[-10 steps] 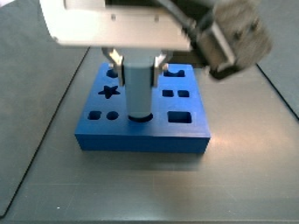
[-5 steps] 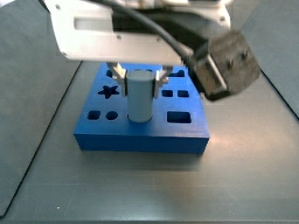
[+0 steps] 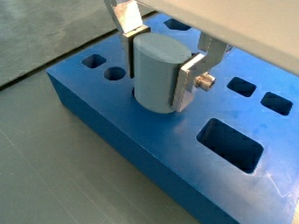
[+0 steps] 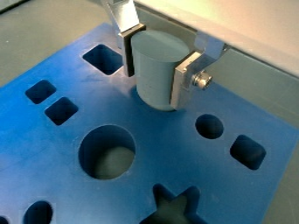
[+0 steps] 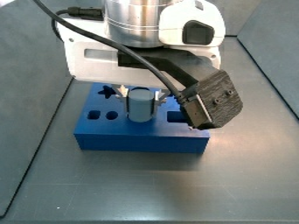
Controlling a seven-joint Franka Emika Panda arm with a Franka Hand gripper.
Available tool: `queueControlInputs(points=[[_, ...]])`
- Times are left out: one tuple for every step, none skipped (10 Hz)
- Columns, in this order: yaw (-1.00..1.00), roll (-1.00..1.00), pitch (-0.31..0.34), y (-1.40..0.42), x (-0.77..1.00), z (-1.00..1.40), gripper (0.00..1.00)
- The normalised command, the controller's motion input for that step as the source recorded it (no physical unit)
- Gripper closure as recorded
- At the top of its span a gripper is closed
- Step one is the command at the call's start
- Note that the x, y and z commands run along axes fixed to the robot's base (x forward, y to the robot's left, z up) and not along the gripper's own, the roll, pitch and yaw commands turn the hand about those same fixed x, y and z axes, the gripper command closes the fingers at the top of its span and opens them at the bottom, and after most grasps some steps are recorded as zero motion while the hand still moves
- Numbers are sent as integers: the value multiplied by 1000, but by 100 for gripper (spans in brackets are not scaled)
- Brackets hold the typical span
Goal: Insert the oval object.
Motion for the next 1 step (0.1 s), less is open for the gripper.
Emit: queueControlInputs(points=[[-34,6,0,0,6,0,100]])
